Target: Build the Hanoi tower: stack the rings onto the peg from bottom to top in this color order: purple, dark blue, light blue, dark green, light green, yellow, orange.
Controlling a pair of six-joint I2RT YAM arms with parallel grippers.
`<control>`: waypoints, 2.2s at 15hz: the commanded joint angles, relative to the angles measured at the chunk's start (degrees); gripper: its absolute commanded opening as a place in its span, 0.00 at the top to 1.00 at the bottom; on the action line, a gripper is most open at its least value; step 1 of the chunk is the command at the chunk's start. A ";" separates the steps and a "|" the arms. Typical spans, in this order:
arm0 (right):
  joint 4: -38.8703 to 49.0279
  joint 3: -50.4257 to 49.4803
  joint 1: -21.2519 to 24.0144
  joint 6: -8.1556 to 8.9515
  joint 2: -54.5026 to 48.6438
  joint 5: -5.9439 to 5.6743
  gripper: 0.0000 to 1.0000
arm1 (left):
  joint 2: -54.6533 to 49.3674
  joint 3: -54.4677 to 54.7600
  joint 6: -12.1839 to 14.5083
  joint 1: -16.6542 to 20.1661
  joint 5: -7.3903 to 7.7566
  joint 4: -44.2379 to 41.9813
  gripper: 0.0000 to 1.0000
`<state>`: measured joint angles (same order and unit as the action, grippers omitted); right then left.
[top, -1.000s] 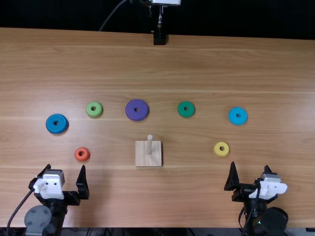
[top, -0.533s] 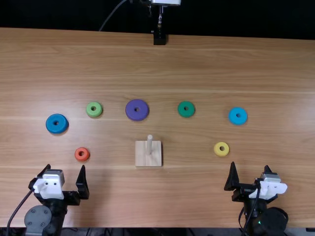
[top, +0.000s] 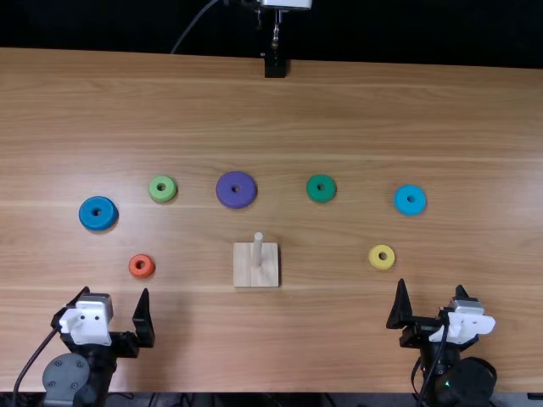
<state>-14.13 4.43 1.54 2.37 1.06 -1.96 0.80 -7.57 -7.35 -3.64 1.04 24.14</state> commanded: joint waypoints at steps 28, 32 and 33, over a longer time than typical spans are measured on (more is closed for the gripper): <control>-3.97 -3.64 0.57 -0.05 -1.06 -0.79 0.00 | 94.21 -83.48 20.96 -6.38 6.45 33.44 0.00; -3.97 -3.64 0.57 -0.05 -1.06 -0.79 0.00 | 103.97 -88.75 22.44 -11.30 2.86 34.82 0.00; -3.97 -3.64 0.57 -0.05 -1.06 -0.79 0.00 | 106.43 -90.16 22.44 -12.62 2.86 34.82 0.00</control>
<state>-14.17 4.43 1.54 2.39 1.06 -1.98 106.15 -95.46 13.54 -15.49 4.80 58.85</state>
